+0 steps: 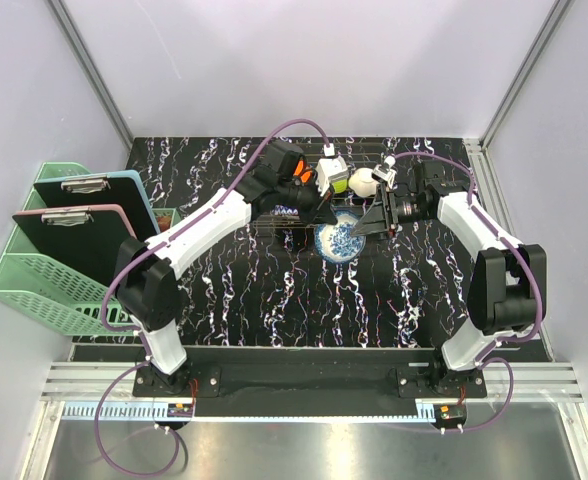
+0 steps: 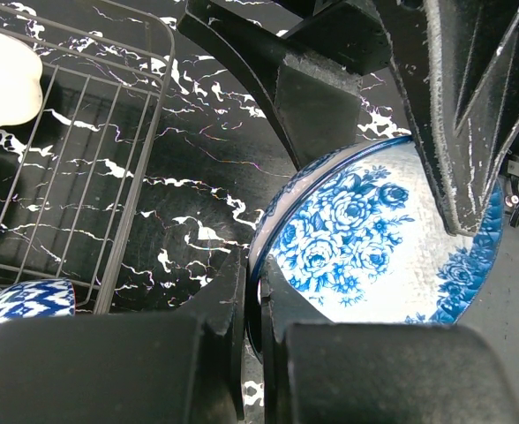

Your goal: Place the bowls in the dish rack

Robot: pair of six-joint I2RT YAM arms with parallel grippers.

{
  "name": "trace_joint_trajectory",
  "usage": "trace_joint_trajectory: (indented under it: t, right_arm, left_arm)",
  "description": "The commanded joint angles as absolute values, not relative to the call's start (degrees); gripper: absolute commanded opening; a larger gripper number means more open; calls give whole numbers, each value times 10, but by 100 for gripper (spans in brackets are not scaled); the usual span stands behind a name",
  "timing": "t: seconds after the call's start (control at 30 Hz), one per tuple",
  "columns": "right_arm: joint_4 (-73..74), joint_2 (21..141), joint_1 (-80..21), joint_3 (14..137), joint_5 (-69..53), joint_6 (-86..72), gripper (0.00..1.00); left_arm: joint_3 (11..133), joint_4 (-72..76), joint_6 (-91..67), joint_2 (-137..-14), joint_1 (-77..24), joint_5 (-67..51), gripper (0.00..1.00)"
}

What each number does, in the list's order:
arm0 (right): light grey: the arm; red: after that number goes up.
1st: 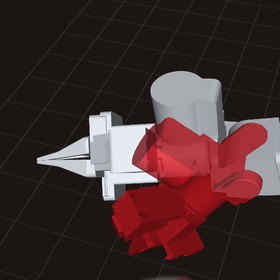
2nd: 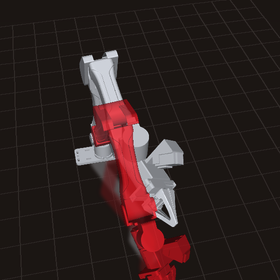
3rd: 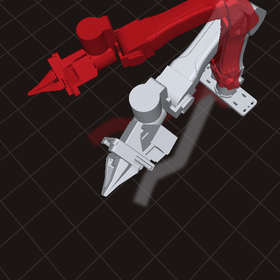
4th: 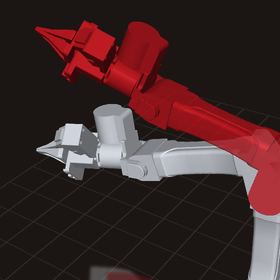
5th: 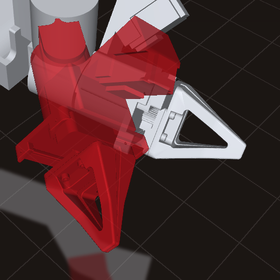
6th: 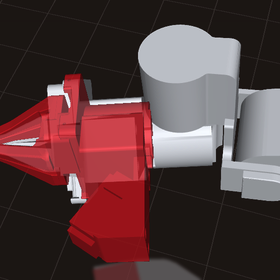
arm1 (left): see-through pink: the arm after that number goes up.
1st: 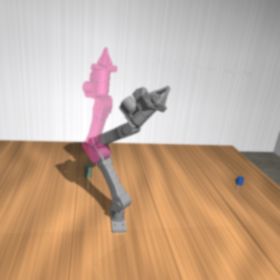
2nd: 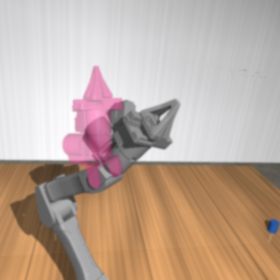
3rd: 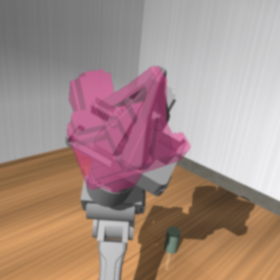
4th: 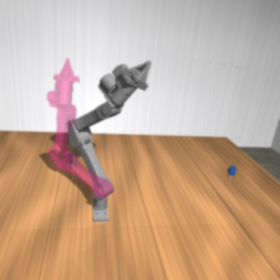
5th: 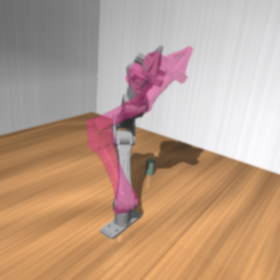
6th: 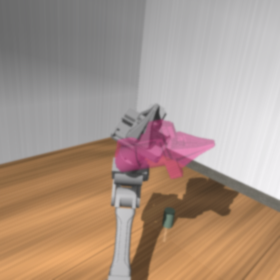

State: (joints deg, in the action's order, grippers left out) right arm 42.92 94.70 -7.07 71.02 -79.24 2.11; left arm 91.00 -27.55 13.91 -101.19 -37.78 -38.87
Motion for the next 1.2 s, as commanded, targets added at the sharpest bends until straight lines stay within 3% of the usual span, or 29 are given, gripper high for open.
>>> trace_joint_trajectory:
  t: [0.0,0.03,0.1,0.17,0.2,0.37,0.6,0.77,1.17]
  right_arm:
    - [425,943,-82,725,-912,29,1]
    - [425,943,-82,725,-904,28,0]
    - [425,942,-82,727,-893,28,0]
    - [425,940,-82,727,-870,28,0]
    - [426,937,-81,727,-863,28,0]
    - [426,930,-82,734,-805,26,0]
    - [428,922,-82,778,-687,24,0]
    - [425,947,-83,879,-514,18,0]
    - [440,1101,-120,1074,-179,32,0]
  left_arm:
    - [935,-222,131,-1013,-380,-402,3]
    - [934,-221,131,-1013,-380,-401,10]
    - [935,-224,133,-1013,-379,-394,34]
    - [935,-227,130,-1010,-373,-388,42]
    - [934,-229,127,-1010,-367,-390,58]
    - [935,-230,87,-999,-293,-409,97]
    - [875,-216,63,-943,-164,-397,99]
    - [819,-231,83,-890,-104,-369,99]
    - [731,-265,112,-802,-40,-356,99]
